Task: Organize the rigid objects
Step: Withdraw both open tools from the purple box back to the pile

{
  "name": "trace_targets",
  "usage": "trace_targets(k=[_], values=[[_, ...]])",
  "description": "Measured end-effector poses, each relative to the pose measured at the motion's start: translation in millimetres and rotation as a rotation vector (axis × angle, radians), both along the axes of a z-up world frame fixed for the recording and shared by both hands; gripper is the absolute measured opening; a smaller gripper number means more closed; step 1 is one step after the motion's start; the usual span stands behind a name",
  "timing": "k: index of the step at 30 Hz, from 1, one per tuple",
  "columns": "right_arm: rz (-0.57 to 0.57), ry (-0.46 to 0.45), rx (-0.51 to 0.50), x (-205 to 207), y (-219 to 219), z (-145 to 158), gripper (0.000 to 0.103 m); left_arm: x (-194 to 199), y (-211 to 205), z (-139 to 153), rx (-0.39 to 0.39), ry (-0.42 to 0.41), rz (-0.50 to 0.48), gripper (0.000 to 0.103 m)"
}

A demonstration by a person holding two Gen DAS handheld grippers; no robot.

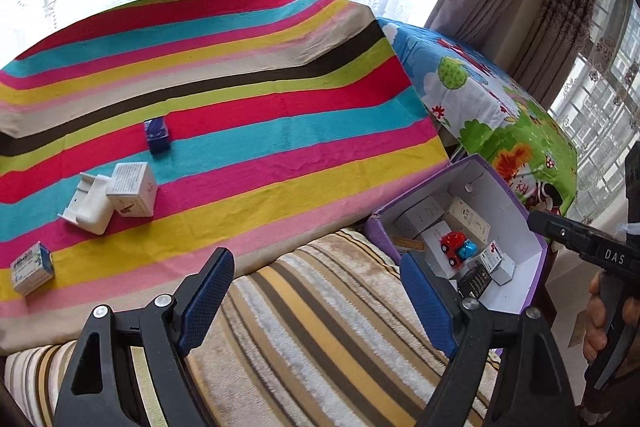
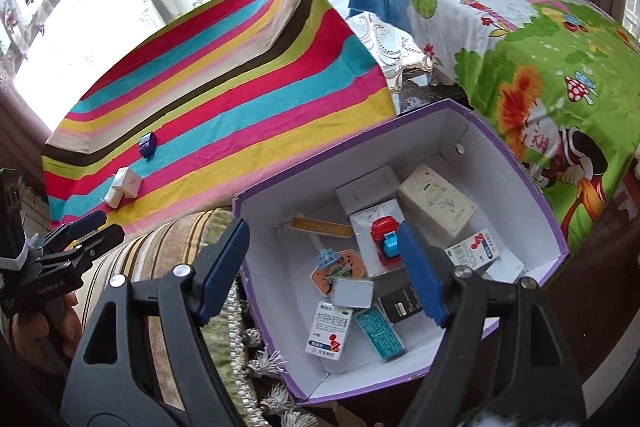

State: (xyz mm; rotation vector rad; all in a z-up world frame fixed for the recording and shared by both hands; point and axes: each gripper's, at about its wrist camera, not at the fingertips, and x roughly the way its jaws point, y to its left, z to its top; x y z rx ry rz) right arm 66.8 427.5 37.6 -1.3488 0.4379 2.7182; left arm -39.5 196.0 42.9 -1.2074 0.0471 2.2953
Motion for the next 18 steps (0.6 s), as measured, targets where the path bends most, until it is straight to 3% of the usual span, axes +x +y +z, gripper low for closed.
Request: trace_targets(k=[10, 18], values=[[0.186, 0.005, 0.145, -13, -82, 9, 0.092, -15, -88, -10, 0.056, -0.059, 0.217, 0.086], [0.313, 0.108, 0.212, -17, -142, 14, 0.096, -26, -165, -21, 0.077, -0.106, 0.406, 0.086]])
